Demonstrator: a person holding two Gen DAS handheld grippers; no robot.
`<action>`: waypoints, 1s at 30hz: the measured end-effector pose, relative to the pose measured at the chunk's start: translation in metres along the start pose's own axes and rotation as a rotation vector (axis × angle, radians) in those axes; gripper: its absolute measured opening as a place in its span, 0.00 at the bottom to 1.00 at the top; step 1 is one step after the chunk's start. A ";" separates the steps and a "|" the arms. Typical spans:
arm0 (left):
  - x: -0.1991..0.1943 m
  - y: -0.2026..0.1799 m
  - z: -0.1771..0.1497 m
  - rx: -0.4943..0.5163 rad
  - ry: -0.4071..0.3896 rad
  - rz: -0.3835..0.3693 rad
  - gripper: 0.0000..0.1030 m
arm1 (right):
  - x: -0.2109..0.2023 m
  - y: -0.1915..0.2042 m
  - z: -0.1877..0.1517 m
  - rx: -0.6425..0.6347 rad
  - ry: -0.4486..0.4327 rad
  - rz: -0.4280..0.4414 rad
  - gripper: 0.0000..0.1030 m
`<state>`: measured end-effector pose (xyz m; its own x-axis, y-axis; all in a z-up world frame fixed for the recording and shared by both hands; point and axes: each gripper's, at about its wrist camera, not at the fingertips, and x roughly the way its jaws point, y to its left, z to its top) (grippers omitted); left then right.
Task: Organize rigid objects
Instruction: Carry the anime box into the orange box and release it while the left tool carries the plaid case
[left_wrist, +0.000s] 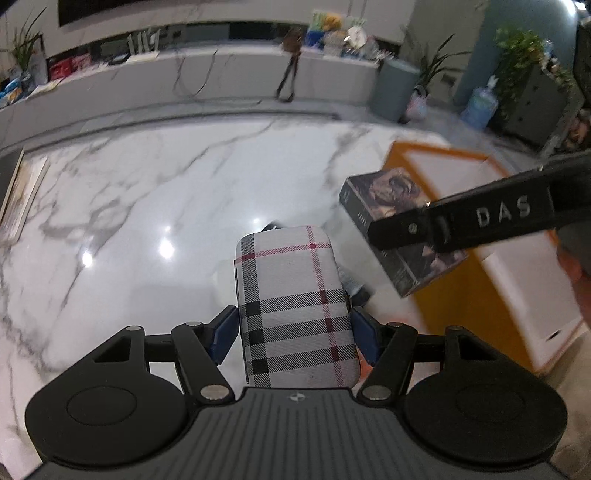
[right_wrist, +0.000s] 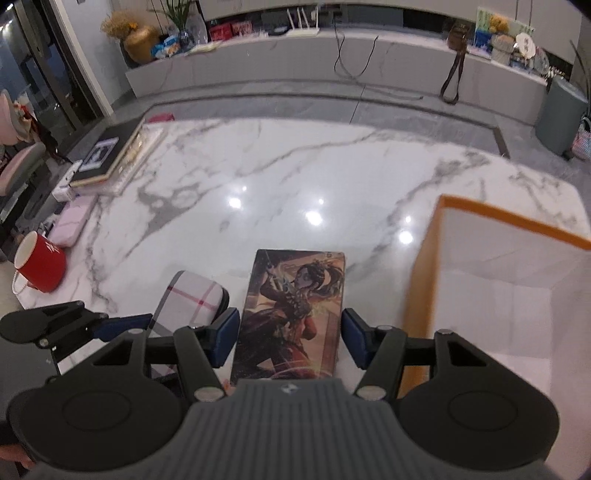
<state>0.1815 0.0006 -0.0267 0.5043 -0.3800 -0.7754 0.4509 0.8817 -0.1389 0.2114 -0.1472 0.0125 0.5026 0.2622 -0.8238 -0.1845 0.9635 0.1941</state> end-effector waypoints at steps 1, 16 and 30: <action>-0.003 -0.005 0.003 0.004 -0.011 -0.013 0.73 | -0.009 -0.003 -0.001 0.000 -0.012 -0.005 0.58; -0.010 -0.091 0.047 0.122 -0.087 -0.140 0.73 | -0.090 -0.095 -0.032 0.007 -0.002 -0.179 0.58; 0.032 -0.162 0.048 0.263 -0.005 -0.213 0.73 | -0.030 -0.152 -0.089 0.068 0.240 -0.248 0.58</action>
<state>0.1600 -0.1677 0.0001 0.3813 -0.5500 -0.7431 0.7207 0.6802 -0.1336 0.1495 -0.3060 -0.0395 0.3109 0.0071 -0.9504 -0.0209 0.9998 0.0006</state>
